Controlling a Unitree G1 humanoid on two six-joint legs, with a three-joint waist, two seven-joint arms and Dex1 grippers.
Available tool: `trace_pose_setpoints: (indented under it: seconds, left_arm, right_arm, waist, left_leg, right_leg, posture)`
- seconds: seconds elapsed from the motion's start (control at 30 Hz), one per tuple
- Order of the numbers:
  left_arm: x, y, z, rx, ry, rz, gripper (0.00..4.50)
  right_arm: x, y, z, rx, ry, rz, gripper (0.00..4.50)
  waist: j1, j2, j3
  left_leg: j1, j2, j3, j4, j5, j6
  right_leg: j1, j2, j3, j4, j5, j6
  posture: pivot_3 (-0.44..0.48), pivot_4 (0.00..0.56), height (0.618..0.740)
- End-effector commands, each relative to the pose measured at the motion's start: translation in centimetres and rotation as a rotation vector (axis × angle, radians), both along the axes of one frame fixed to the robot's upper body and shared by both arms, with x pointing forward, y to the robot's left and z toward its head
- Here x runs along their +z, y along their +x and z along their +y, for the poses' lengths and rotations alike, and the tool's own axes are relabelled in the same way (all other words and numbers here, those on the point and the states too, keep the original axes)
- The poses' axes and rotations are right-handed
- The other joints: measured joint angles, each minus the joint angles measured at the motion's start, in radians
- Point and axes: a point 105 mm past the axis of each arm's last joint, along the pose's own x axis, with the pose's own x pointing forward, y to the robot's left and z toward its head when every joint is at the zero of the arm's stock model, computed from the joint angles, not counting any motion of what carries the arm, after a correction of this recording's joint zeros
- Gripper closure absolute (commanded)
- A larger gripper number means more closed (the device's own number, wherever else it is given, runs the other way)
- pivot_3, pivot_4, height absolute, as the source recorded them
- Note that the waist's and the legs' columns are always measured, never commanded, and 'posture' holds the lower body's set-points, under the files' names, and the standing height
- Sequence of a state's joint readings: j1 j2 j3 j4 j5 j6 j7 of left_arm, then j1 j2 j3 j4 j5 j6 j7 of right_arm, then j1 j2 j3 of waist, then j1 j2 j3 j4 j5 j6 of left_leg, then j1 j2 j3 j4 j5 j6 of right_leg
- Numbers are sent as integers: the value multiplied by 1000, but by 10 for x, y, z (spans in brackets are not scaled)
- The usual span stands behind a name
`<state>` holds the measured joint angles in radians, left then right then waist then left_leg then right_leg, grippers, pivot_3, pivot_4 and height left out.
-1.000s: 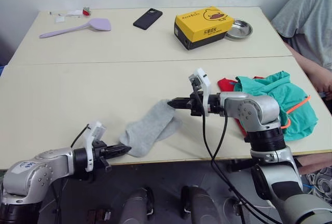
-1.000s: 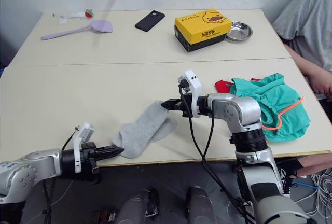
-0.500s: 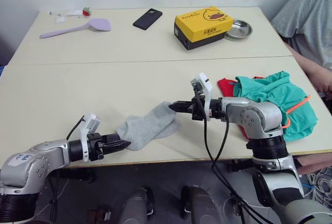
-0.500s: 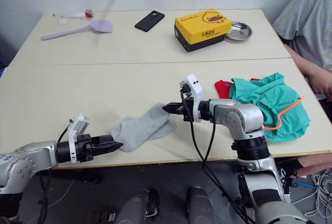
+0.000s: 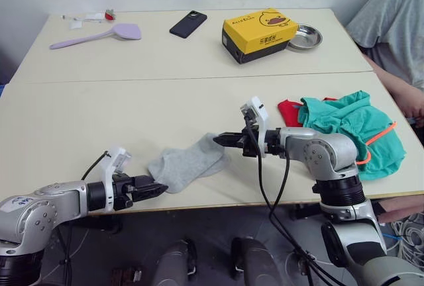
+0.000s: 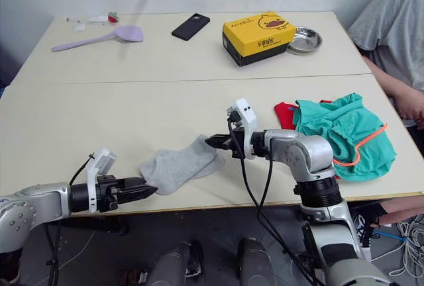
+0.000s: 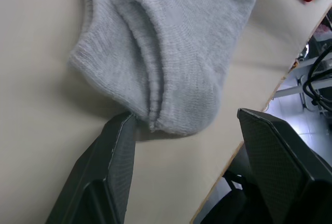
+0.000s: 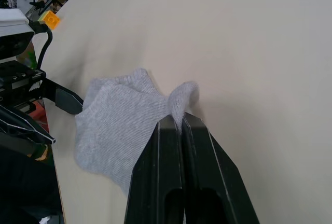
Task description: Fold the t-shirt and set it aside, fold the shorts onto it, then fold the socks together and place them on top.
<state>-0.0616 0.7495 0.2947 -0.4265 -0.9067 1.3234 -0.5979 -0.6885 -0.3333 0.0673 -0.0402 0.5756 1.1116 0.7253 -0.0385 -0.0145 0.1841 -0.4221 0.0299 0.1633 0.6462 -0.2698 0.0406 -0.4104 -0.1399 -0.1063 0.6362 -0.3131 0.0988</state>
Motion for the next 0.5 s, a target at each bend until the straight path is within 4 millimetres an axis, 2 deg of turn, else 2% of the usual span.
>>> trace_pose_setpoints:
  seconds: [0.03,0.3,0.4,0.5]
  left_arm:
    - [-13,-19,-11,-58,-1,136,1287]
    - [-14,-13,-15,-30,-19,150,1287]
    - [-13,-14,-15,-36,-18,158,1894]
    - [-11,-12,-13,-20,-19,162,2756]
  right_arm:
    - [12,-5,7,31,30,-53,4500]
    - [12,-5,10,36,36,-55,4500]
    - [12,-5,10,33,38,-58,4500]
    - [12,-5,10,32,38,-59,4500]
  waist:
    - [2,0,0]
    - [8,0,0]
    - [9,0,0]
    - [9,0,0]
  left_leg:
    - [0,0,0,0,0,0]
    - [0,0,0,0,0,0]
    - [0,0,0,1,-1,-1]
    - [0,0,0,0,-1,-1]
  right_leg:
    - [0,0,0,0,0,0]
    - [0,0,0,0,0,0]
    - [1,0,0,0,0,0]
    - [0,0,0,0,0,0]
  posture:
    - [0,150,740]
    - [0,150,740]
    - [0,150,740]
    - [0,150,740]
